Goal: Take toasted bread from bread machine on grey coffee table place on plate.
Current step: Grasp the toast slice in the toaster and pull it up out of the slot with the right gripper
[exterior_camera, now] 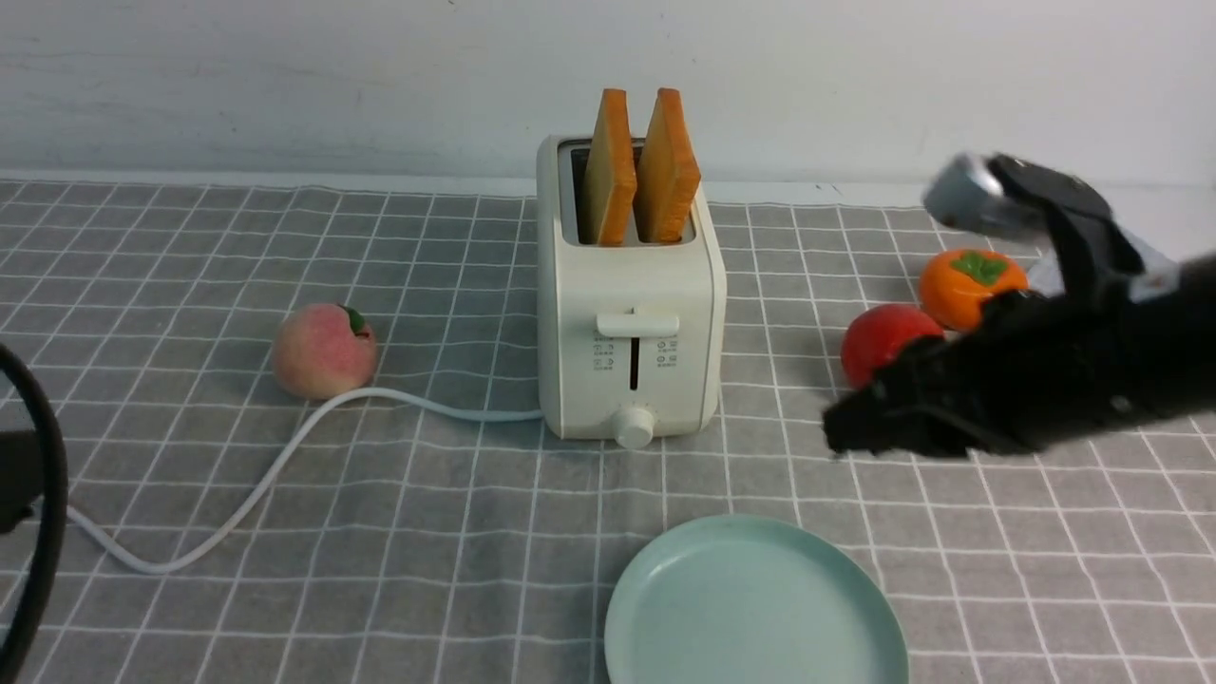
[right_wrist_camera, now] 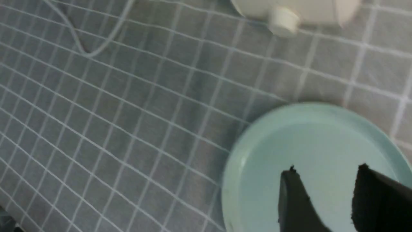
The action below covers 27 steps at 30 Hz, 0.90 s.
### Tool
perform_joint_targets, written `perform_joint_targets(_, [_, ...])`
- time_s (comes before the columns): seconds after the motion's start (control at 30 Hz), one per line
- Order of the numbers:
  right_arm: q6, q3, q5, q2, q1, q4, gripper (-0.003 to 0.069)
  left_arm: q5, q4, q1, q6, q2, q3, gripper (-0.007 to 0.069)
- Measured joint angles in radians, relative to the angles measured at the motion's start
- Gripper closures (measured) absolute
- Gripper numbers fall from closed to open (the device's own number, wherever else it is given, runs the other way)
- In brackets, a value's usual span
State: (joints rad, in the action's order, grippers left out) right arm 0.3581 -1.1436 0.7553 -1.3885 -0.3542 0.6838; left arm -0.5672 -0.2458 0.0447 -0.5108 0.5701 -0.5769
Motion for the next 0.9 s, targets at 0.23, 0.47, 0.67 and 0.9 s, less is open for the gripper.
perform_joint_targets(0.23, [0.021, -0.468, -0.036, -0.306, 0.001, 0.003, 0.0251, -0.072, -0.106, 0.1, 0.181, 0.0, 0.0, 0.0385])
perform_joint_targets(0.47, [0.018, -0.766, -0.072, -0.554, 0.002, -0.033, 0.0185, -0.098, -0.123, 0.146, 0.21, 0.0, 0.0, 0.0385])
perform_joint_targets(0.67, [0.017, -0.846, -0.145, -0.678, 0.011, -0.118, 0.018, -0.129, -0.152, 0.149, 0.21, 0.0, 0.0, 0.0385])
perform_joint_targets(0.9, [0.014, -0.849, -0.163, -0.697, 0.027, -0.139, 0.0177, -0.14, -0.155, 0.149, 0.21, 0.0, 0.0, 0.0385])
